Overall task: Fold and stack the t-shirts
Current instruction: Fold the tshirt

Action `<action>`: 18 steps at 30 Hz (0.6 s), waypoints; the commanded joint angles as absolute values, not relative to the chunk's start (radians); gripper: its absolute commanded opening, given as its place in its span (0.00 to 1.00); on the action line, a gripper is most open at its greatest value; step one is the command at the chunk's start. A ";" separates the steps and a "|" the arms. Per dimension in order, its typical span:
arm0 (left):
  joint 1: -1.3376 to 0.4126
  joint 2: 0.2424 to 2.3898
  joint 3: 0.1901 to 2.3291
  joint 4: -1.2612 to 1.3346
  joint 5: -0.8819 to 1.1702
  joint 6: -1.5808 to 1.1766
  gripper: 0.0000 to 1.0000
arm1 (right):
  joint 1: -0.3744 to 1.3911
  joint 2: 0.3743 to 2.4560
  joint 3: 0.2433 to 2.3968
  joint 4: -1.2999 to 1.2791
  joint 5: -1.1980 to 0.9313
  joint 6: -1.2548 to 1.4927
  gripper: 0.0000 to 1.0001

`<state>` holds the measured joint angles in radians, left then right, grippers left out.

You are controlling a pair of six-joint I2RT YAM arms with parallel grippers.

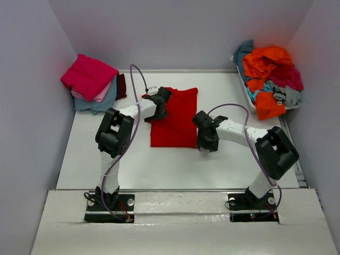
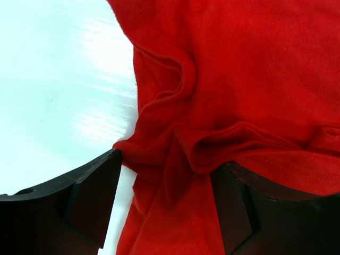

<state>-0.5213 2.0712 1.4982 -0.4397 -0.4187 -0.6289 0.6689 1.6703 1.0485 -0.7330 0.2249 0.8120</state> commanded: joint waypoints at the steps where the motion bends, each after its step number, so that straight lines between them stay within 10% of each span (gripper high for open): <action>1: -0.520 1.982 1.447 -0.437 -0.489 -0.623 0.77 | 0.675 1.631 1.117 -0.744 0.253 0.804 0.56; 18: -0.614 1.715 1.267 -0.482 -0.496 -0.702 0.78 | 0.684 1.707 1.200 -0.646 0.192 0.752 0.57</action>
<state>-0.5838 1.7435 1.3506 -0.4553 -0.4908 -0.6563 0.6697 1.6547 1.1645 -0.7185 0.2153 0.7769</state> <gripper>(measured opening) 0.778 0.566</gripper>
